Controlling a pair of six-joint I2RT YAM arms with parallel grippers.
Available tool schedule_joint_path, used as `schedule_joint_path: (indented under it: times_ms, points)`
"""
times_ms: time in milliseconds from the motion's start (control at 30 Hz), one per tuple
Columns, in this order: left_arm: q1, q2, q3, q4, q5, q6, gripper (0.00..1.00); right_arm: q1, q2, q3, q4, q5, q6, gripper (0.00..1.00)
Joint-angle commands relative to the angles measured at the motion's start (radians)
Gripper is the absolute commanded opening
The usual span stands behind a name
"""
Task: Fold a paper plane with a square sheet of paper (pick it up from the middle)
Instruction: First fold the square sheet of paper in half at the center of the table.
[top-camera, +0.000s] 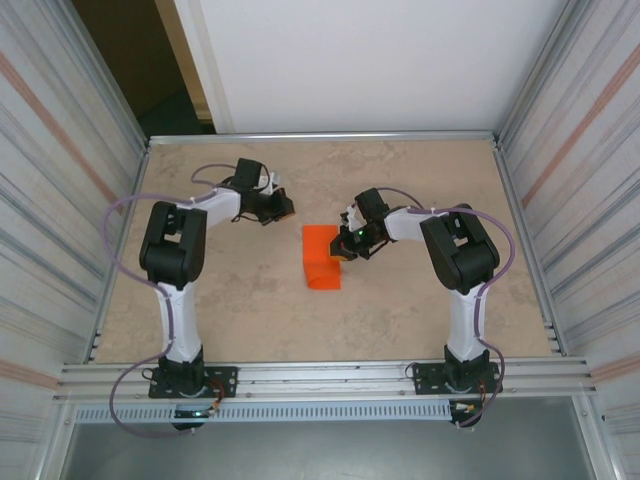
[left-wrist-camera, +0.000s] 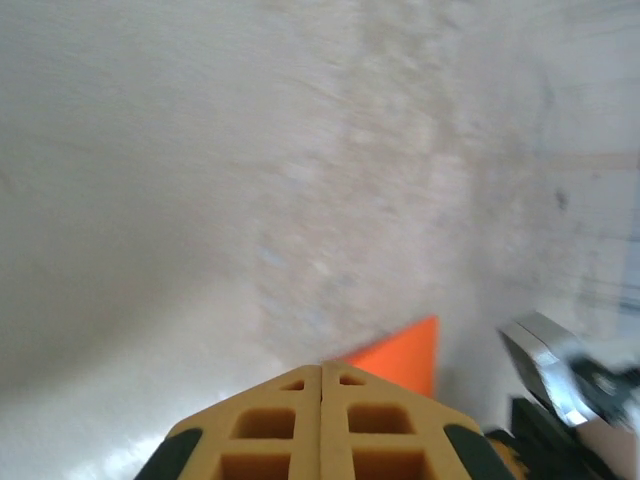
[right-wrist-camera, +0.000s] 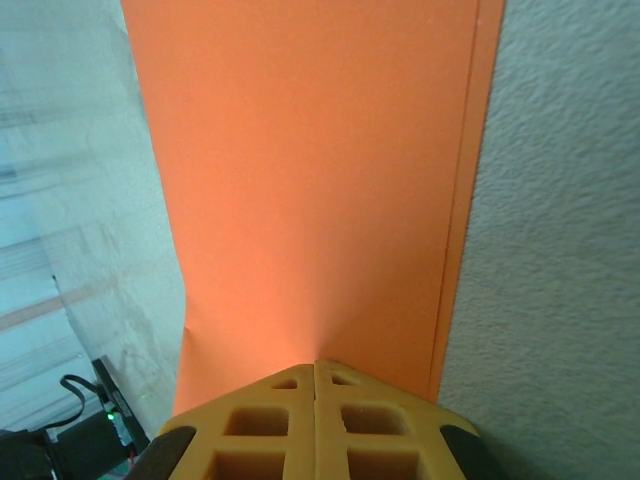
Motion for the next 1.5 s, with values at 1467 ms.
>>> schedule_joint_path:
  times_ms: [1467]
  points:
    - [-0.200, -0.134, -0.301, 0.083, 0.117, -0.114, 0.00, -0.044, 0.153, -0.102, -0.226, 0.346, 0.005, 0.00]
